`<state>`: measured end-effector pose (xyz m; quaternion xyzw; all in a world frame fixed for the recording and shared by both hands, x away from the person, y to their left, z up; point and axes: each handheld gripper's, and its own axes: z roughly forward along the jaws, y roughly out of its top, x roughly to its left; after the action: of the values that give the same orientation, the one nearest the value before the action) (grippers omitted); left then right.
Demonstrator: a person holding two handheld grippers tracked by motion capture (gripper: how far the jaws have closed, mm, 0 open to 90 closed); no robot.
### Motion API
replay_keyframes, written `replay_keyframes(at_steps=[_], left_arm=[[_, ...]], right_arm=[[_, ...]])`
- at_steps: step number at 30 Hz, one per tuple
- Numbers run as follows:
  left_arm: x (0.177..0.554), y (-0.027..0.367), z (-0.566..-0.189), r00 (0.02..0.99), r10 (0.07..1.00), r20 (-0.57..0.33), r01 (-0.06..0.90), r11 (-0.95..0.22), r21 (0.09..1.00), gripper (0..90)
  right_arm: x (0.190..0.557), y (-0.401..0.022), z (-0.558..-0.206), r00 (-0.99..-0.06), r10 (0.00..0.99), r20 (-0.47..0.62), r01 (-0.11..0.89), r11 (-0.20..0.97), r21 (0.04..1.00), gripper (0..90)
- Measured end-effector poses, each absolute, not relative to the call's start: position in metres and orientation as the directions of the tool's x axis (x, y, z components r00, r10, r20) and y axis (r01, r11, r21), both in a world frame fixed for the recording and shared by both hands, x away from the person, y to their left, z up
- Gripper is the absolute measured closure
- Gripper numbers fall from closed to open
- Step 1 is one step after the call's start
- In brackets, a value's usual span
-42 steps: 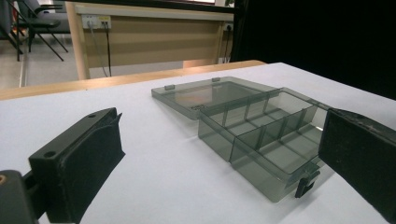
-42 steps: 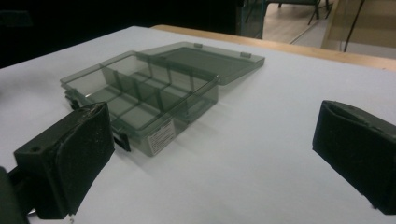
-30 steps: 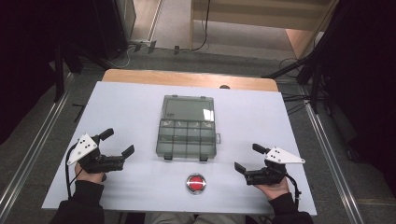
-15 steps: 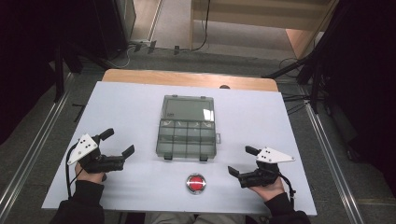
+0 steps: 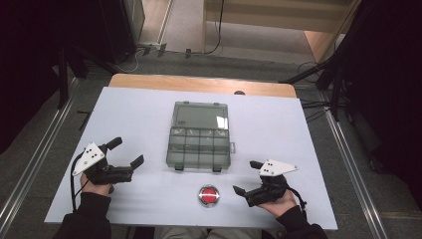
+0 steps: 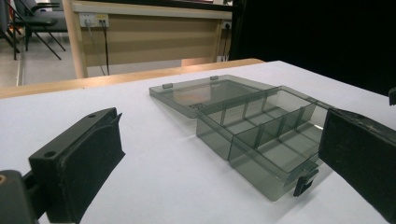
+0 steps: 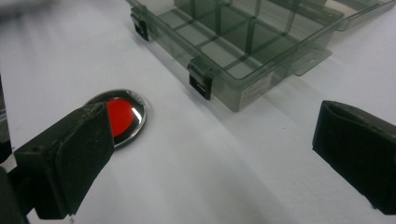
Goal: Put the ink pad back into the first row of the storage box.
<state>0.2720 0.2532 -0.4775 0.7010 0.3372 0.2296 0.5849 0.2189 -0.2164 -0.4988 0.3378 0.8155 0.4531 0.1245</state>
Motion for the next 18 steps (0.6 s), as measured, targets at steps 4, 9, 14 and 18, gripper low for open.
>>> replay_keyframes(at_steps=[4,9,14,18], left_arm=[[0.272,0.253,-0.478,0.667,0.741,-0.072,0.204,-0.089,0.975,0.0],[0.272,0.253,-0.478,0.667,0.742,-0.071,0.202,-0.089,0.975,0.0],[0.272,0.253,-0.478,0.668,0.741,-0.073,0.204,-0.088,0.975,0.0],[0.272,0.253,-0.478,0.669,0.74,-0.072,0.204,-0.089,0.975,0.0]], right_arm=[[0.219,-0.208,-0.5,-0.76,0.643,0.094,0.434,0.395,0.81,0.0],[0.22,-0.2,-0.502,-0.778,0.62,0.098,0.436,0.422,0.795,0.0],[0.222,-0.187,-0.502,-0.804,0.584,0.111,0.434,0.448,0.782,0.0],[0.223,-0.178,-0.503,-0.815,0.569,0.106,0.425,0.464,0.777,0.0]])
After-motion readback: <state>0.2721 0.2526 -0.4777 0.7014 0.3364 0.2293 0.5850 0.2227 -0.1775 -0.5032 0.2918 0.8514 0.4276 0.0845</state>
